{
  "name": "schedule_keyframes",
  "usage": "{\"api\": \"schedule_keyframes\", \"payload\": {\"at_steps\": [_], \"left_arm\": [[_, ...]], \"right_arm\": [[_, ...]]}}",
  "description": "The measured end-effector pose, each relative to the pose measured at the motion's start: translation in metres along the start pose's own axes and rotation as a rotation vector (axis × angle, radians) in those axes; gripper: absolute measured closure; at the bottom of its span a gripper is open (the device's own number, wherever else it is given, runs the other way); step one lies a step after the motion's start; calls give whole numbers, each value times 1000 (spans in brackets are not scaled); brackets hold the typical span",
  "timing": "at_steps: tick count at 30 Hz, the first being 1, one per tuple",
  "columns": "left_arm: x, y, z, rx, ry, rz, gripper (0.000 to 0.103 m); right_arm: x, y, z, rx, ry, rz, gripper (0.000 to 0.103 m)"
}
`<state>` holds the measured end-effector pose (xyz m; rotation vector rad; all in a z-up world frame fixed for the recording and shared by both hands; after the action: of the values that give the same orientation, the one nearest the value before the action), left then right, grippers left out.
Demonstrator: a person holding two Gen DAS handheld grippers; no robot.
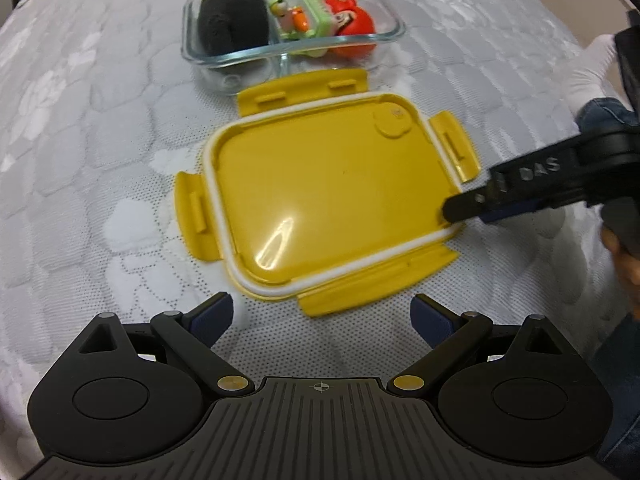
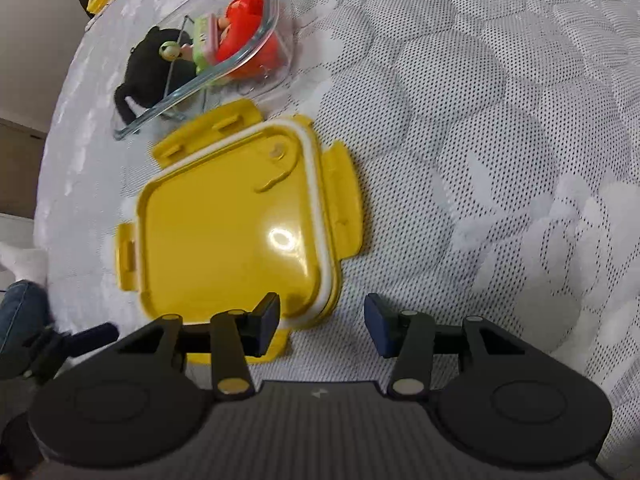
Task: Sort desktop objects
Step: 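Move the right tool back to the rim of the yellow lid, then close the right tool on the yellow lid's rim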
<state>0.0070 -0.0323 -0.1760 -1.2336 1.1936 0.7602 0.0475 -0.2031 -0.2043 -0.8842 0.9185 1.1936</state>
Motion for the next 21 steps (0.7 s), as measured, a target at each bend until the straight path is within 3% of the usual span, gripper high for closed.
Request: {"api": "schedule_keyframes", "payload": {"at_steps": [4,8,9,10,12,21], "left_arm": [[-3,-1,1,-9,5,-8,5],[-3,0,1,-9,9,-10,5],[-3,-1,1,-7,10,-11,5],[-4,-1,1,-7,11,-13,5],[-7,-3,1,0,11,-23,5],[-56,-34,0,180,-146,-234,4]], "right_arm": [[5,-4,-3,32,-23,-24,42],[5,-8,3,16,-40,-62,41],[4,-8,5,-1,-38,-70,54],[3,-8,7,-23,-32,-78,74],[-2,-10,9,-42,-30,-88,83],[-29,-21,27,101,-267,-76,84]]}}
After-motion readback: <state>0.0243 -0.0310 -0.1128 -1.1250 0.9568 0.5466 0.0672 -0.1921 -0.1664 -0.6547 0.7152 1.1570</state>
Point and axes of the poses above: each gripper's, at about its wrist camera, not at the fingertips, and x roughly the way its jaws point, z to its left, y to its underside, the point moved 10 cm from there along x, roughly the way its jaws point, and after that the axes turned 3 degrees about x, right-handed, at the moved point
